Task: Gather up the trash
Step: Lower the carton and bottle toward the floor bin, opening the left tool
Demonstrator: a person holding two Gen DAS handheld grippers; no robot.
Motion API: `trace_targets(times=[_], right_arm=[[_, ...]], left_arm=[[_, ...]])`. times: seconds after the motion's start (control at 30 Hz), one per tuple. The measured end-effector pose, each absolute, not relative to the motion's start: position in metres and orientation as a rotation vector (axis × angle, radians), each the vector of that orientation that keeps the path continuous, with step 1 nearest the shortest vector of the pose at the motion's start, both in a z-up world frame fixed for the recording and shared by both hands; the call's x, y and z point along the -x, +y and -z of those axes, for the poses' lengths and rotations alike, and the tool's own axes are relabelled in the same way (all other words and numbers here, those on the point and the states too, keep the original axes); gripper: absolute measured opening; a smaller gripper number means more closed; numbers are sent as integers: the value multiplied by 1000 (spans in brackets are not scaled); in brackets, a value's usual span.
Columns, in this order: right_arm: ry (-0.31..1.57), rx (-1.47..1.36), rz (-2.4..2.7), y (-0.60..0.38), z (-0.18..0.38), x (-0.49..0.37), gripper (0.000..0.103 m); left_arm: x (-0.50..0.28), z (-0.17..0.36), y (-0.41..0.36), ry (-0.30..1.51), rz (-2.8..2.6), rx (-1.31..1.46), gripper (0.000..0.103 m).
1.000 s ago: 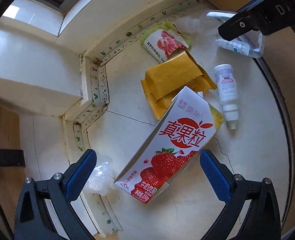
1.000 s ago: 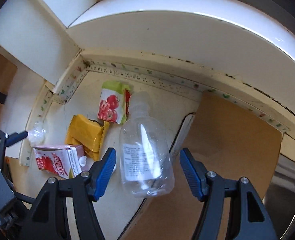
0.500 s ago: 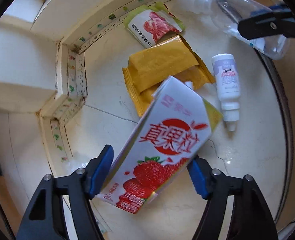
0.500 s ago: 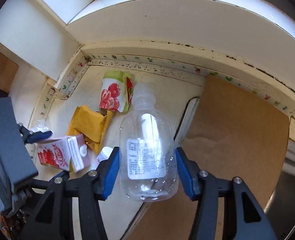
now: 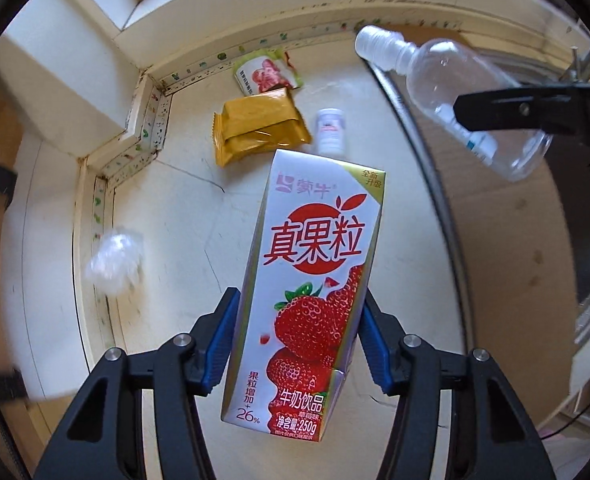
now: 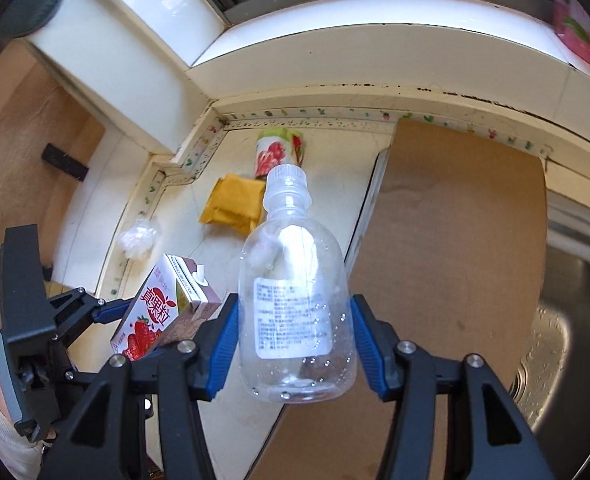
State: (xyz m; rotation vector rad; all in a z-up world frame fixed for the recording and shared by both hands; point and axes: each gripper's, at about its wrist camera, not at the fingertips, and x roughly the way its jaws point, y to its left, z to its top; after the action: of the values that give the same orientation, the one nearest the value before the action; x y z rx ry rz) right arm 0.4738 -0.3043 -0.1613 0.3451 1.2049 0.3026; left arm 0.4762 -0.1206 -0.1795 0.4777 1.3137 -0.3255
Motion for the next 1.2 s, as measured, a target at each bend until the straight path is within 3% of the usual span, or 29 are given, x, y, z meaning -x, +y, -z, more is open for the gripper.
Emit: trace_targets(times=[0.27, 0.73, 1.2], right_arm=[[1156, -365, -260, -293, 125, -374, 54], [1054, -442, -248, -217, 83, -154, 54], [1239, -389, -315, -138, 126, -37, 54]], left_arm=[[-354, 130, -105, 1222, 386, -224, 55], [-153, 62, -25, 1032, 431, -84, 55], [-57, 141, 46, 1218, 387, 86, 55]])
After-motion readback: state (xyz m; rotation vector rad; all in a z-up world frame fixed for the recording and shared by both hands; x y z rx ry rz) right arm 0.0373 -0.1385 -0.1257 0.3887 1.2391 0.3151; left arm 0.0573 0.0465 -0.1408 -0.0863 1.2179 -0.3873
